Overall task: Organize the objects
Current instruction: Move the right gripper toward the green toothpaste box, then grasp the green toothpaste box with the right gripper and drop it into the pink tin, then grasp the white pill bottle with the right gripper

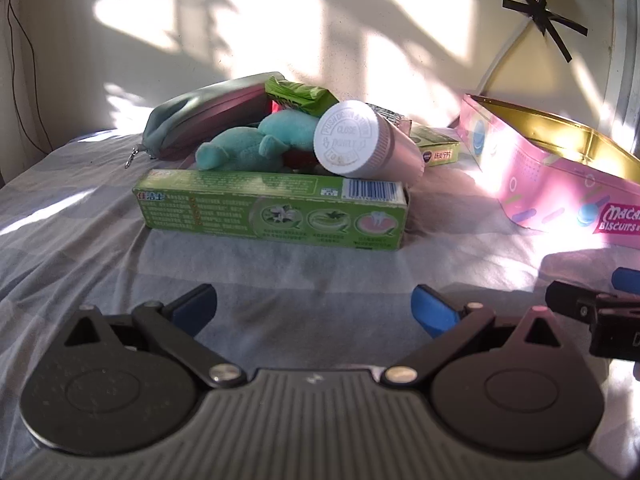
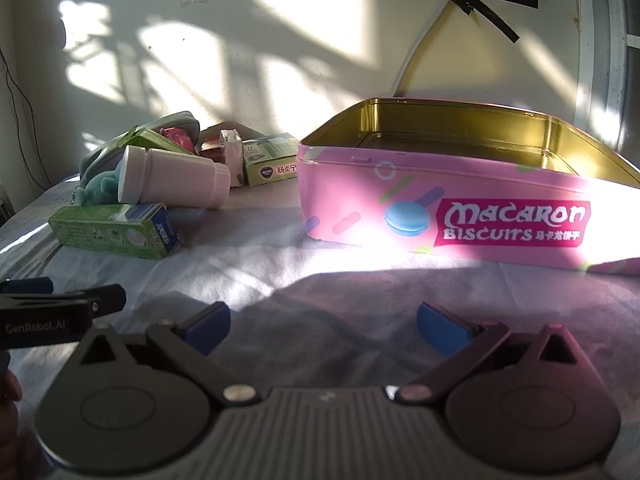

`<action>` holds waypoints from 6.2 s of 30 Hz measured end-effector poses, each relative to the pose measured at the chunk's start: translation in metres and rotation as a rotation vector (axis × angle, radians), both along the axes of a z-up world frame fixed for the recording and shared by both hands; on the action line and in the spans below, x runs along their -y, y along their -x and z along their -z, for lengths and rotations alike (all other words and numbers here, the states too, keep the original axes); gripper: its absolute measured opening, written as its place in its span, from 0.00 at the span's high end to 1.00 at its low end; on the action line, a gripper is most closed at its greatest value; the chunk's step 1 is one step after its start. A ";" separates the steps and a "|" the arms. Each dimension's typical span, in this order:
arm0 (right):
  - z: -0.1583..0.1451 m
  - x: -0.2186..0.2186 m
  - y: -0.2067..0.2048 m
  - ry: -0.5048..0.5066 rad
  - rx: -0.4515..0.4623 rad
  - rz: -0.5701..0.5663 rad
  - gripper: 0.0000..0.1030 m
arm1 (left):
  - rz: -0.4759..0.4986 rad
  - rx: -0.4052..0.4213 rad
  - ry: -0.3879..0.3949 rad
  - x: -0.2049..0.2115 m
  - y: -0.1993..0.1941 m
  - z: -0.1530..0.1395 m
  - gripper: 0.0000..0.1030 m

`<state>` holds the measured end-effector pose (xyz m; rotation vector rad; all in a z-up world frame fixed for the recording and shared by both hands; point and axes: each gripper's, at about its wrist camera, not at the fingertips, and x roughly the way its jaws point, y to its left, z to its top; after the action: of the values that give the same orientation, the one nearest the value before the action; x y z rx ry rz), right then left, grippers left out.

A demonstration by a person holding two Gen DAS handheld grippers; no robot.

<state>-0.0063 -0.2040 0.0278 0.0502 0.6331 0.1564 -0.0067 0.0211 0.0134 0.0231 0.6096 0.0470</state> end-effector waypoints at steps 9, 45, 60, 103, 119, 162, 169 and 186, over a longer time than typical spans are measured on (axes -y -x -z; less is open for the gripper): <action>-0.012 -0.048 -0.002 -0.044 0.082 -0.063 0.00 | -0.104 0.061 -0.027 -0.052 -0.004 -0.019 0.00; -0.006 -0.071 0.009 0.001 0.189 -0.099 0.00 | -0.088 0.195 -0.021 -0.063 -0.004 -0.005 0.00; -0.007 -0.081 0.002 0.057 0.164 -0.085 0.00 | -0.073 0.208 -0.007 -0.063 -0.001 -0.006 0.00; 0.003 -0.132 -0.079 0.111 0.016 -0.406 0.06 | 0.118 0.045 0.179 -0.132 -0.079 -0.010 0.00; 0.003 -0.054 -0.007 0.110 -0.024 -0.402 0.39 | 0.214 0.028 0.163 -0.043 -0.009 -0.017 0.14; -0.025 0.130 -0.026 0.061 0.349 0.200 0.17 | 0.503 0.246 0.037 0.145 -0.051 -0.069 0.11; -0.028 0.095 0.012 -0.062 0.352 0.108 0.16 | 0.447 0.264 -0.046 0.084 0.002 -0.047 0.10; -0.004 -0.046 -0.032 -0.018 0.105 -0.288 0.16 | 0.027 0.181 0.017 -0.058 0.014 -0.007 0.09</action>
<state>0.0261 -0.1577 0.0320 -0.0325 0.5321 0.4403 -0.0203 0.0796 0.0205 0.0106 0.4282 0.0172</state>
